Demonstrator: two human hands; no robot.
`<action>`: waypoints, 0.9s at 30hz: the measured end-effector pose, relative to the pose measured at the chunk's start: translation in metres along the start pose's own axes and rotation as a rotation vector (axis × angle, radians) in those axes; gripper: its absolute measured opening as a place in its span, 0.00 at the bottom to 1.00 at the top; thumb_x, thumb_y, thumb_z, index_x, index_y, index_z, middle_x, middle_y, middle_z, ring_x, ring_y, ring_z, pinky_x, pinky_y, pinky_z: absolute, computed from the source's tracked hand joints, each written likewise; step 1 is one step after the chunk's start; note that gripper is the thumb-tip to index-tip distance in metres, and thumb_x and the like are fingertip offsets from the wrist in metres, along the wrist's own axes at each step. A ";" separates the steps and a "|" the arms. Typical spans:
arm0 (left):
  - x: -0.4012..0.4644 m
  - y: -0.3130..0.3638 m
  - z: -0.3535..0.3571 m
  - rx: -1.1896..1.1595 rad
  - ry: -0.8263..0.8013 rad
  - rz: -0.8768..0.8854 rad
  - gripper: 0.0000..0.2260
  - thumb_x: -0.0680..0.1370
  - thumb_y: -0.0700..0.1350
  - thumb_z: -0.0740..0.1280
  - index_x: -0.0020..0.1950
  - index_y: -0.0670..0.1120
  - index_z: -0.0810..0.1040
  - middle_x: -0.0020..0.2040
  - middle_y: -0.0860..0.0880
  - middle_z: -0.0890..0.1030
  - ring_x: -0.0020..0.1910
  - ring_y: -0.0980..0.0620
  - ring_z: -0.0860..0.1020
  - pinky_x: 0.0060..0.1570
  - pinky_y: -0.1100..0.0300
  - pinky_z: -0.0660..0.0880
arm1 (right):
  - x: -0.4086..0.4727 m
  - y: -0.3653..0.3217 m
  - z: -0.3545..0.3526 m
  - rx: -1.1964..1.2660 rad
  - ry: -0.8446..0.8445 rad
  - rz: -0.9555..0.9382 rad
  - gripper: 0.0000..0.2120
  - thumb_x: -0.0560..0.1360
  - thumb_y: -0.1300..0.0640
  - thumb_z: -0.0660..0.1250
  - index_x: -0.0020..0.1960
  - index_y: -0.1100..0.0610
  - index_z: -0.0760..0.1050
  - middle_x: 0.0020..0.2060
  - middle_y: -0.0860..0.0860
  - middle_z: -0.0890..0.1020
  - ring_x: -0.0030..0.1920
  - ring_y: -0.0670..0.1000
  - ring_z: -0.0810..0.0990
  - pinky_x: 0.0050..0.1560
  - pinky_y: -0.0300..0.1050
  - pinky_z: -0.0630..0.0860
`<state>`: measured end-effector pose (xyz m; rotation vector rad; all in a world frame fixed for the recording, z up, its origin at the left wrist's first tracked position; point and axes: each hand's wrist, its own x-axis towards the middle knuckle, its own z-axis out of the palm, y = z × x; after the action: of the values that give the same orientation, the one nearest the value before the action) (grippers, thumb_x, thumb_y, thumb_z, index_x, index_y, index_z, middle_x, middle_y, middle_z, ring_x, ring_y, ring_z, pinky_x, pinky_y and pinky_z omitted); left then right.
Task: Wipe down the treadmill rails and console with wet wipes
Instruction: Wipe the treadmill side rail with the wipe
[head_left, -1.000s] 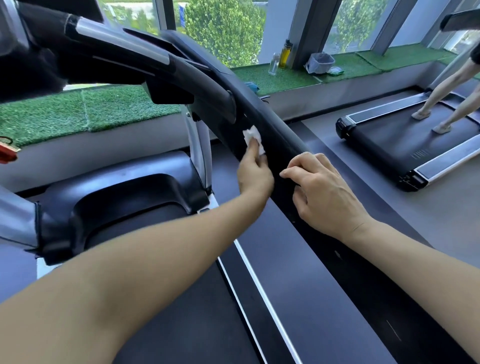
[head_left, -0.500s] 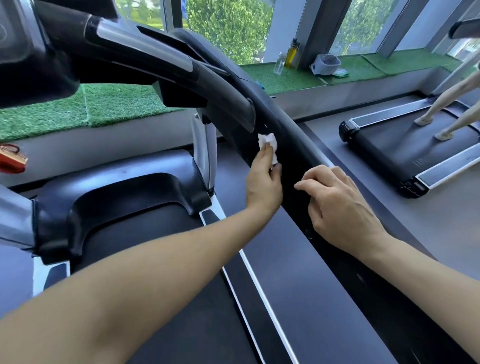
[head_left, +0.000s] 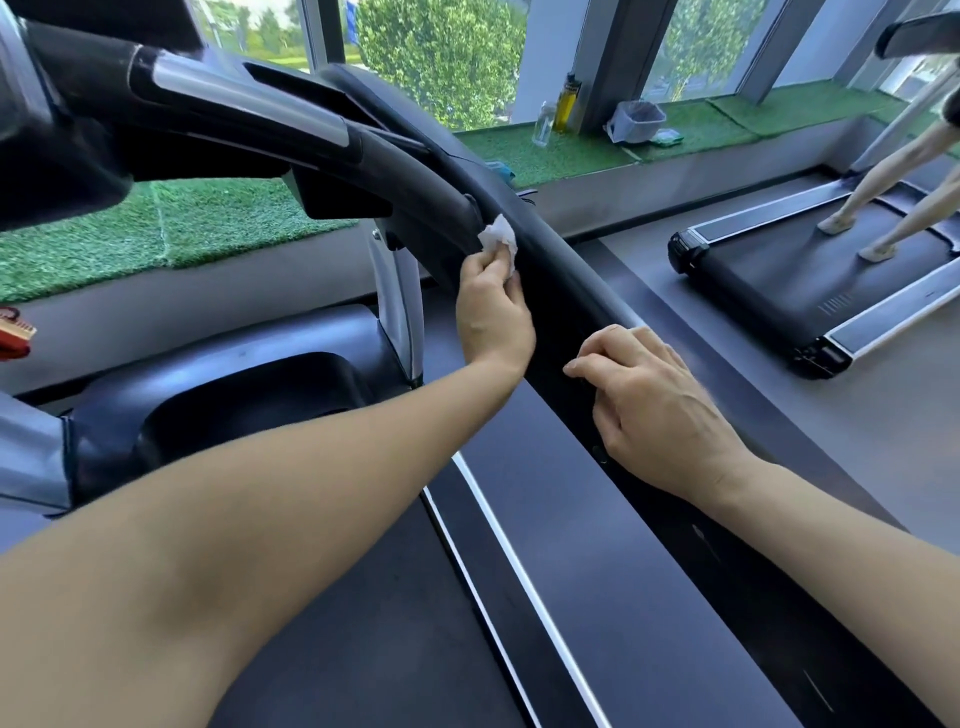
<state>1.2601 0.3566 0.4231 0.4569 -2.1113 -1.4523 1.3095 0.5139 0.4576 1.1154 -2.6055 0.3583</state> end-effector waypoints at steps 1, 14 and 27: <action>-0.006 0.000 0.000 -0.004 -0.004 0.020 0.16 0.82 0.38 0.58 0.69 0.43 0.73 0.57 0.45 0.73 0.52 0.50 0.74 0.49 0.77 0.62 | -0.003 0.000 -0.001 0.004 0.003 -0.001 0.17 0.67 0.67 0.60 0.52 0.62 0.80 0.48 0.53 0.78 0.50 0.56 0.74 0.53 0.51 0.74; -0.166 0.011 0.026 -0.237 -0.224 0.091 0.14 0.82 0.40 0.59 0.66 0.44 0.76 0.57 0.56 0.71 0.54 0.67 0.73 0.58 0.74 0.67 | -0.078 -0.002 -0.035 -0.011 -0.008 0.031 0.17 0.69 0.64 0.55 0.50 0.62 0.80 0.48 0.53 0.78 0.50 0.52 0.70 0.54 0.49 0.75; -0.115 0.019 0.028 -0.163 -0.145 -0.043 0.21 0.84 0.43 0.51 0.78 0.49 0.54 0.77 0.53 0.57 0.73 0.60 0.58 0.53 0.88 0.49 | -0.112 -0.005 -0.042 -0.034 -0.024 0.154 0.19 0.67 0.75 0.64 0.55 0.64 0.79 0.51 0.53 0.77 0.53 0.50 0.67 0.51 0.42 0.70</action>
<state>1.3361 0.4484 0.4063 0.3457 -2.0828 -1.7127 1.3941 0.5984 0.4578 0.9164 -2.7159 0.3332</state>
